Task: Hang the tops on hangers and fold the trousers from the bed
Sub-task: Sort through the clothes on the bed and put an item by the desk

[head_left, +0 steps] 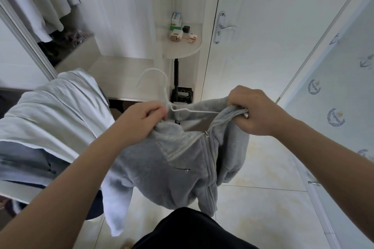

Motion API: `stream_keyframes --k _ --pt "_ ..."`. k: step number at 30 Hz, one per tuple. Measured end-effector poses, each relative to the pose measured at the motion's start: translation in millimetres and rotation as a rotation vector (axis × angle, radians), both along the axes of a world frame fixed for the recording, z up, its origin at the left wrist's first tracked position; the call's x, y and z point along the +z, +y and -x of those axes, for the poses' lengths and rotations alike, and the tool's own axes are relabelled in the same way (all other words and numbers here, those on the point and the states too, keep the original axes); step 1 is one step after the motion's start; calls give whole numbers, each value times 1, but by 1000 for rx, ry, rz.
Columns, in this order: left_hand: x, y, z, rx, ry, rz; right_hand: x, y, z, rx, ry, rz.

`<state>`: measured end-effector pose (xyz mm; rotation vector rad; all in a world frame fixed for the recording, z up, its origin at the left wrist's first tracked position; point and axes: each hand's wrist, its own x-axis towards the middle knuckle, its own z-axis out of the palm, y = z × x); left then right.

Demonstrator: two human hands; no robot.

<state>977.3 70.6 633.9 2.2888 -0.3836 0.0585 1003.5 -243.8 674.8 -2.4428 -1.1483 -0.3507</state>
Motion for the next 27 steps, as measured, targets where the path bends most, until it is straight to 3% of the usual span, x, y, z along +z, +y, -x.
stream_keyframes --k 5,7,11,17,19,22,25,27 --pt "-2 -29 2 -82 8 -160 12 26 8 43 11 -64" --pt "3 -42 1 -48 -42 -116 14 41 11 79 79 -97" --pt "27 -38 -7 -18 -132 182 13 44 8 -30 386 -82" --pt "30 -42 -11 -78 -144 101 1 55 11 -133 710 -227" --pt "26 -36 -13 8 -186 42 -1 55 11 -142 779 -338" --pt "8 -26 -8 367 -214 -47 -5 49 11 -111 902 -600" --pt "-15 -36 6 453 -47 157 -9 47 11 -48 1065 -743" --pt "-24 -43 4 475 71 326 -13 52 11 -164 982 -685"
